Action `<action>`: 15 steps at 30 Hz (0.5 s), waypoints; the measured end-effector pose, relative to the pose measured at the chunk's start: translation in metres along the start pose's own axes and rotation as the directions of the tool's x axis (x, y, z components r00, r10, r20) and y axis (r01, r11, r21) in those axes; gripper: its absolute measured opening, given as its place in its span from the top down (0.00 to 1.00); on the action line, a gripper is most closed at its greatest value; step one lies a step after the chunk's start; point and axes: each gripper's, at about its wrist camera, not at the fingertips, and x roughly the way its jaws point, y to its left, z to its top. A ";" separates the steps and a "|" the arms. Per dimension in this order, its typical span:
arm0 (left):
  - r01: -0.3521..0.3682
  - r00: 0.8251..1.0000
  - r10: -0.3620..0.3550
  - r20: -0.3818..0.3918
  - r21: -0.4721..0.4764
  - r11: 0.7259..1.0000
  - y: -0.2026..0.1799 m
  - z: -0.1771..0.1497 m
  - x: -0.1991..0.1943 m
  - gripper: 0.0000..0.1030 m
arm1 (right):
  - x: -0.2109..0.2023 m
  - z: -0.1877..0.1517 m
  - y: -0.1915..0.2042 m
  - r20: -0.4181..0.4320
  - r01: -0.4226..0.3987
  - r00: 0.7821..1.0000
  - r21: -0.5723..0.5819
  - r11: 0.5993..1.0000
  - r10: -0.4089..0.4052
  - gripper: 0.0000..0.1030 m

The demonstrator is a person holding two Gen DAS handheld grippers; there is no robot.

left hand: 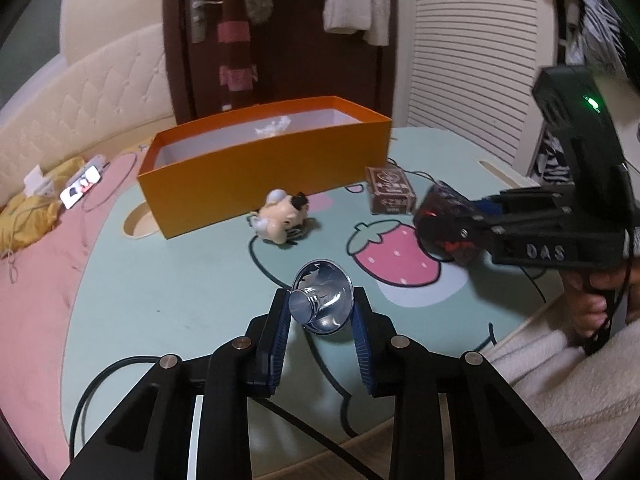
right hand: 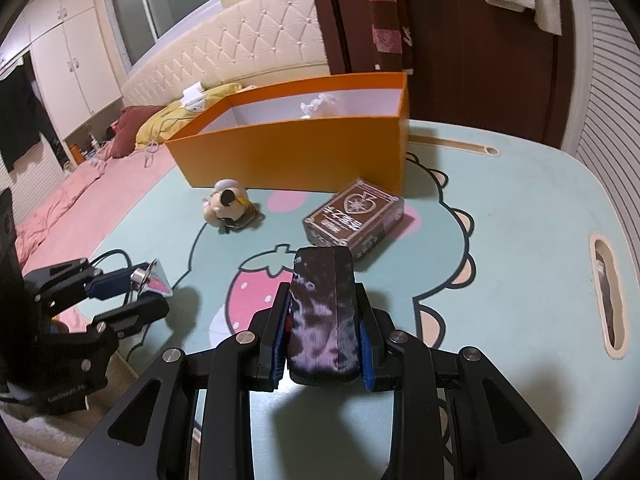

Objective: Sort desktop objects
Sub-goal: 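Carry the silver tin and black pouch into the box and open both grippers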

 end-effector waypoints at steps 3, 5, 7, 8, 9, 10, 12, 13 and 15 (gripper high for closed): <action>-0.005 1.000 0.004 -0.021 -0.019 1.000 0.006 0.007 0.002 0.73 | -0.002 0.002 0.006 0.008 0.001 1.000 -0.026 1.000 -0.001 0.71; -0.004 1.000 0.003 -0.019 -0.032 0.999 0.011 0.015 0.002 0.73 | -0.004 0.004 0.008 0.011 -0.012 1.000 -0.027 1.000 0.012 0.71; -0.004 1.000 0.003 -0.017 -0.045 0.999 0.015 0.023 0.002 0.73 | -0.005 0.006 0.011 0.014 -0.025 1.000 -0.027 0.999 0.026 0.71; -0.007 1.000 0.006 -0.014 -0.050 0.999 0.017 0.027 0.002 0.73 | -0.005 0.007 0.012 0.016 -0.027 0.999 -0.029 0.999 0.027 0.71; -0.009 1.000 0.008 -0.011 -0.055 0.998 0.019 0.030 0.003 0.73 | -0.005 0.008 0.014 0.018 -0.026 0.999 -0.034 0.999 0.027 0.71; -0.009 1.000 0.008 -0.009 -0.065 0.998 0.021 0.035 0.003 0.73 | -0.005 0.009 0.015 0.018 -0.027 0.999 -0.036 0.999 0.027 0.71; 0.000 1.000 0.000 -0.003 -0.088 0.996 0.027 0.042 0.004 0.73 | -0.003 0.011 0.016 0.013 -0.035 0.999 -0.029 0.999 0.035 0.71; 0.005 1.000 -0.005 0.003 -0.099 0.995 0.030 0.046 0.004 0.73 | -0.003 0.012 0.015 0.013 -0.038 0.999 -0.026 0.999 0.039 0.71; 0.014 1.000 -0.012 0.014 -0.120 0.993 0.035 0.054 0.003 0.73 | -0.003 0.015 0.015 0.016 -0.043 0.999 -0.022 0.999 0.044 0.71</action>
